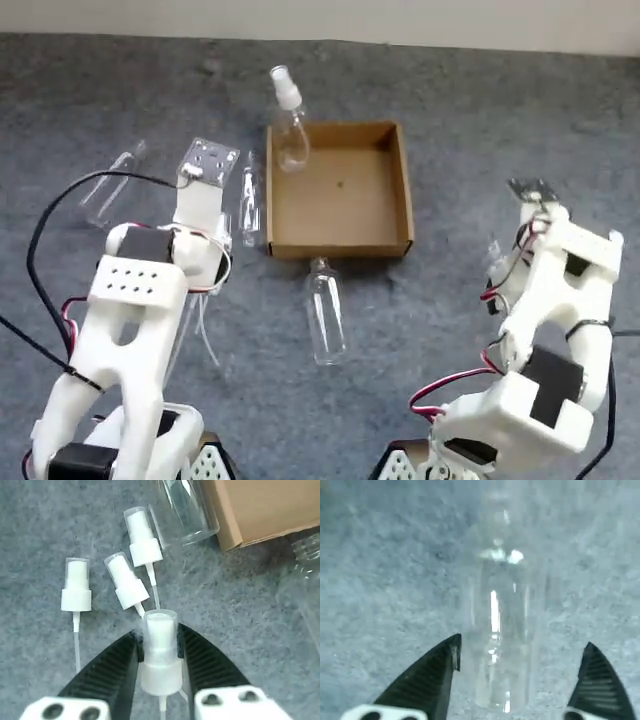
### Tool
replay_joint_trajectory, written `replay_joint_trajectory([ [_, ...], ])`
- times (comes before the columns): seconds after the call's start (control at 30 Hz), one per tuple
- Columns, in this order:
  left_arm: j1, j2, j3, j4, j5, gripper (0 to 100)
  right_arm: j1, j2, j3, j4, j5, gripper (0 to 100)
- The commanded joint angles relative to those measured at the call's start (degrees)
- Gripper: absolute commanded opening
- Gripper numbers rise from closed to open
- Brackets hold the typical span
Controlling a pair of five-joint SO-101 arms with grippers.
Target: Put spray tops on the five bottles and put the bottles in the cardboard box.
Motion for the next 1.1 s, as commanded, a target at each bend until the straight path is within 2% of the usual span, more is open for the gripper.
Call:
replay_joint_trajectory([
  [0.0, 1.3, -1.9, 1.1, -3.2, 0.4, 1, -3.6, -0.5, -8.0, 2.9, -2.7, 31.7],
  [0.07, 1.3, -1.9, 1.2, -3.1, 0.4, 1, -4.9, -0.2, -11.7, 3.3, -4.3, 30.5],
  [0.2, 1.3, -1.9, 1.3, -3.3, 0.4, 1, -6.1, 4.6, -18.1, 6.5, -4.0, 21.1],
  [0.43, 1.3, -1.9, 1.4, -3.3, 0.4, 1, -4.7, 18.3, -25.6, 10.0, -1.9, 23.1],
  [0.67, 1.3, -1.9, 1.4, -3.3, 0.5, 1, -3.2, 23.1, -27.5, 9.9, -1.7, 22.6],
  [0.9, 1.3, -1.9, 1.4, -3.3, 0.5, 1, -3.6, 24.4, -27.7, 9.5, -1.7, 9.2],
  [1.07, 1.0, -2.4, 0.6, -3.1, 0.6, 1, -4.4, 17.5, -31.1, 11.5, -2.8, 0.2],
])
